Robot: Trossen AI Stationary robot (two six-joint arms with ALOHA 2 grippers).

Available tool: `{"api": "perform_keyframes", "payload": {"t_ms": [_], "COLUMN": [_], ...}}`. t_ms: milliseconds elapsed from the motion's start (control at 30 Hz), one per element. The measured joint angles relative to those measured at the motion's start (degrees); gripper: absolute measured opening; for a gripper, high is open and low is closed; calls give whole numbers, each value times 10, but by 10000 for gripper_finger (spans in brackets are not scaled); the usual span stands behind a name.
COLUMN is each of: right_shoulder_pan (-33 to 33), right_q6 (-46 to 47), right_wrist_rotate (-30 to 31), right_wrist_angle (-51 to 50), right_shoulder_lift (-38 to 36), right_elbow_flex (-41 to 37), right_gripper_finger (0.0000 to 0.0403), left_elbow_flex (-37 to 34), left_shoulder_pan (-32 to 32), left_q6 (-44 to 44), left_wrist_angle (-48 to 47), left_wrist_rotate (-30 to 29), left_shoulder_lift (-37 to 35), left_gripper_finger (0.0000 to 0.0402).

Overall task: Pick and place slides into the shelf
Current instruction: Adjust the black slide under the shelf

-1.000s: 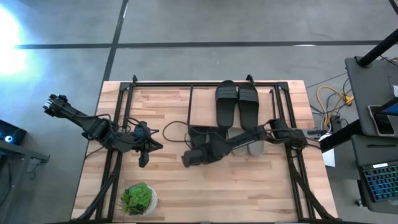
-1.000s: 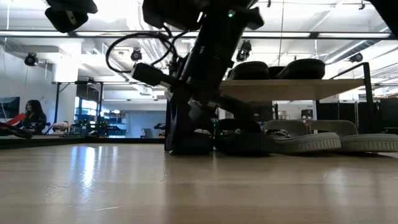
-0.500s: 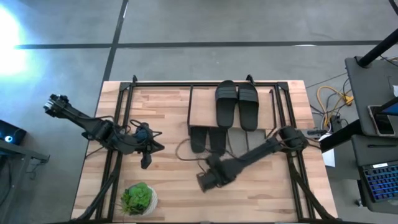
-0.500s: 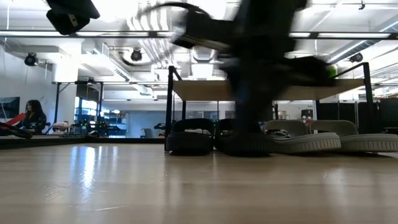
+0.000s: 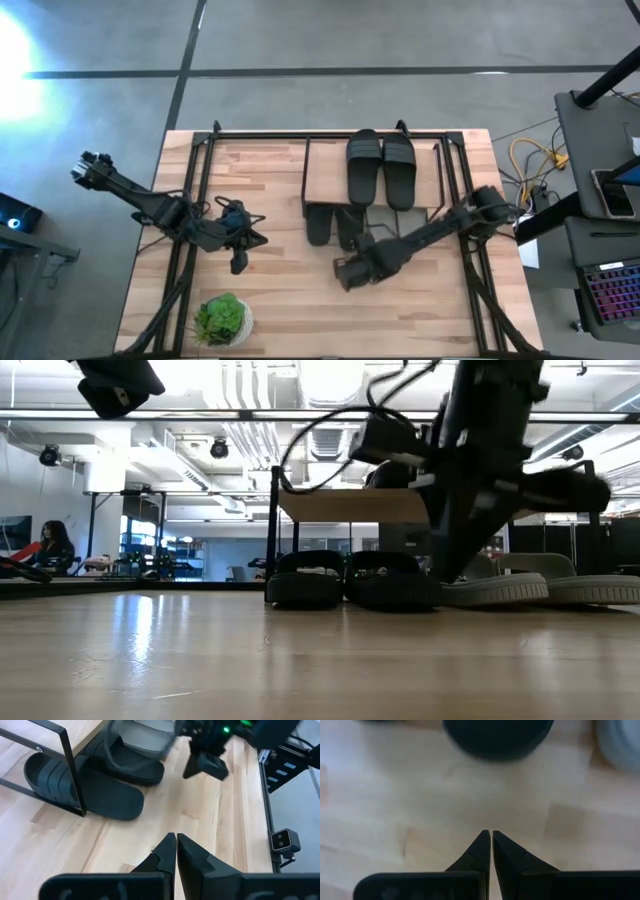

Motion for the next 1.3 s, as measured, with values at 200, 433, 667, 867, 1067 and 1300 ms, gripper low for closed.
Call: {"api": "perform_keyframes", "payload": {"t_ms": [200,433,667,867,1067,1300], "right_shoulder_pan": [-21,-21,-31,-44,-43,-25], "right_q6": [-21,-28,-58,-63,-95,-171], "right_wrist_rotate": [2,101,127,124,127,137], "right_wrist_angle": [95,77,71,75,96,147], "right_shoulder_lift": [-41,-32,-1,13,4,6], "right_elbow_flex": [-96,-94,-74,-73,-59,14], "right_gripper_finger": [12,12,12,12,12,12], "left_elbow_flex": [0,0,0,0,0,0], "left_shoulder_pan": [0,0,0,0,0,0], "left_q6": [0,0,0,0,0,1], "left_wrist_angle": [3,2,-2,-2,-2,-2], "left_wrist_rotate": [0,0,0,-1,-1,-8], "left_shoulder_lift": [-1,-2,-1,-1,-1,-1], "left_gripper_finger": [0,0,0,0,0,0]}}
